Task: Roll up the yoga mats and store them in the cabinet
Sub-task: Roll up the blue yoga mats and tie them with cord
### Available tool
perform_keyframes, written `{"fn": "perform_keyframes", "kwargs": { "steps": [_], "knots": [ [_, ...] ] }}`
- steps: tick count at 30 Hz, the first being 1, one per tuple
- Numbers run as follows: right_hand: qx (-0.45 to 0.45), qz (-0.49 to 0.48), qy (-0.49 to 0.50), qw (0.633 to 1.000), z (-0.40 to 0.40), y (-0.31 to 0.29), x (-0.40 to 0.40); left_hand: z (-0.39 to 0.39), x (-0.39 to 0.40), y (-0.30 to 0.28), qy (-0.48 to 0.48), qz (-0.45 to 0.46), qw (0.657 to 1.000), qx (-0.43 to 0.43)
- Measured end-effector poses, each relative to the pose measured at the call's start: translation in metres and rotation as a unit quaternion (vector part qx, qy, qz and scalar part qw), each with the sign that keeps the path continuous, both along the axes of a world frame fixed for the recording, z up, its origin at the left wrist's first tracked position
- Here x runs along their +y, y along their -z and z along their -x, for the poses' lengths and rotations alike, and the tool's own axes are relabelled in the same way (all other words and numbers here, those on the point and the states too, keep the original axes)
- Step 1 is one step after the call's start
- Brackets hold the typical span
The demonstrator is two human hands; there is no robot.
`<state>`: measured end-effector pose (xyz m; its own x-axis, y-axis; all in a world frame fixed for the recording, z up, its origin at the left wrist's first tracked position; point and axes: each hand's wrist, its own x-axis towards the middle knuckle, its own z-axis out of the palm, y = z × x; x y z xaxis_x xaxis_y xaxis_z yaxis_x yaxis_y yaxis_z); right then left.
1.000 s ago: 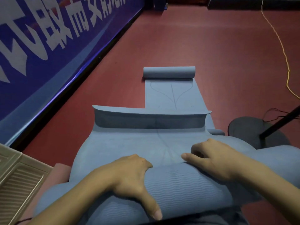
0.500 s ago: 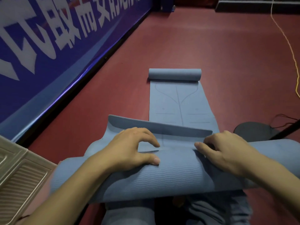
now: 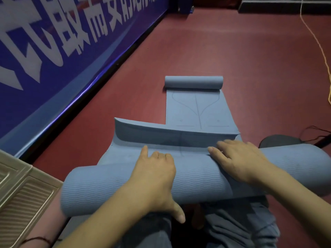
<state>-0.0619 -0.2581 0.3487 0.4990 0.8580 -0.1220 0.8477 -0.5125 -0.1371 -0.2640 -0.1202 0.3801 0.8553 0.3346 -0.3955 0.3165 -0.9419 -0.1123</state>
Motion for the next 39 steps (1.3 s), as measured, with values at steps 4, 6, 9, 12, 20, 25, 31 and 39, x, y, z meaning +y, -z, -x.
{"fn": "perform_keyframes", "kwargs": {
  "steps": [4,6,9,12,20,25,31,39],
  "knots": [
    [0.002,-0.036,0.038,0.999,-0.004,-0.001,0.002,-0.01,-0.002,0.01,-0.01,-0.012,1.0,0.0],
    [0.022,-0.009,0.032,0.999,-0.006,-0.006,0.003,-0.008,0.004,0.014,-0.013,0.021,0.999,-0.042],
    [0.051,0.035,0.023,0.998,-0.007,-0.015,0.005,-0.004,0.005,0.016,-0.017,0.028,0.996,-0.084],
    [0.073,0.073,0.037,0.994,-0.009,-0.015,0.007,-0.007,0.003,0.009,-0.015,0.019,0.997,-0.072],
    [0.166,0.195,0.043,0.966,-0.004,-0.023,0.014,-0.006,0.012,-0.02,-0.03,0.095,0.995,0.017],
    [0.223,0.24,0.044,0.944,0.005,-0.028,0.005,0.004,0.013,-0.024,-0.057,0.216,0.973,0.055],
    [0.266,0.233,0.035,0.935,0.023,-0.014,-0.013,0.018,0.006,-0.009,-0.041,0.31,0.946,0.086],
    [0.043,0.031,0.071,0.996,0.029,-0.015,-0.024,0.015,0.021,0.011,0.012,0.321,0.947,0.029]
  ]
}}
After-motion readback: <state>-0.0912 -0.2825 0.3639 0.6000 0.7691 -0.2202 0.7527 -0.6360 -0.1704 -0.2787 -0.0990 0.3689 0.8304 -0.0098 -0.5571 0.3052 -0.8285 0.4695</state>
